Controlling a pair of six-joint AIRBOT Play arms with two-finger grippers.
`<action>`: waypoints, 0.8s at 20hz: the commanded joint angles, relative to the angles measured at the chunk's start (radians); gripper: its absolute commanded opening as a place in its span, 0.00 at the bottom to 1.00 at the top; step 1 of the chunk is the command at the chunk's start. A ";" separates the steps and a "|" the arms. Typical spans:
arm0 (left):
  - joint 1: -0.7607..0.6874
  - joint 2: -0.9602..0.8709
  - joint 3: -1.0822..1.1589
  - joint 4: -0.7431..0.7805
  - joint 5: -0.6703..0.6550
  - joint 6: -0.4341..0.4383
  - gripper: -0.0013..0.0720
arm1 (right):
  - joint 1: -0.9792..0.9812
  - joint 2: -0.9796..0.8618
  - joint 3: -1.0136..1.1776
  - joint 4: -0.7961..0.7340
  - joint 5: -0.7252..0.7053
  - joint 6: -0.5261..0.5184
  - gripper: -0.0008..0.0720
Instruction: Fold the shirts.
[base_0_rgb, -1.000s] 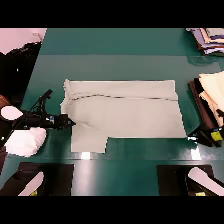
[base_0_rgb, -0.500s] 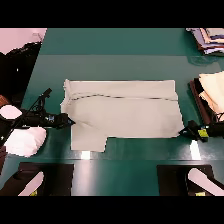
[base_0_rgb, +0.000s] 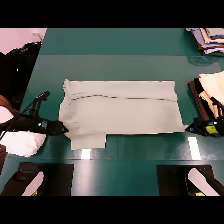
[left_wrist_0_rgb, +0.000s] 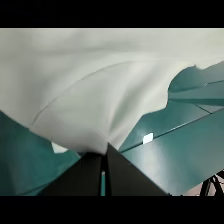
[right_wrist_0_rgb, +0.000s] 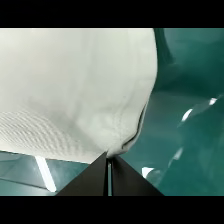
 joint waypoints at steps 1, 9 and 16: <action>0.000 0.156 0.006 0.027 -0.207 -0.130 0.05 | 0.001 0.152 -0.005 -0.116 0.113 0.014 0.03; 0.000 0.019 0.114 0.016 -0.018 -0.119 0.05 | 0.209 0.039 0.227 -0.126 0.032 0.068 0.03; 0.000 -0.418 0.238 0.059 0.273 -0.087 0.05 | 0.321 -0.382 0.512 -0.124 -0.049 0.103 0.03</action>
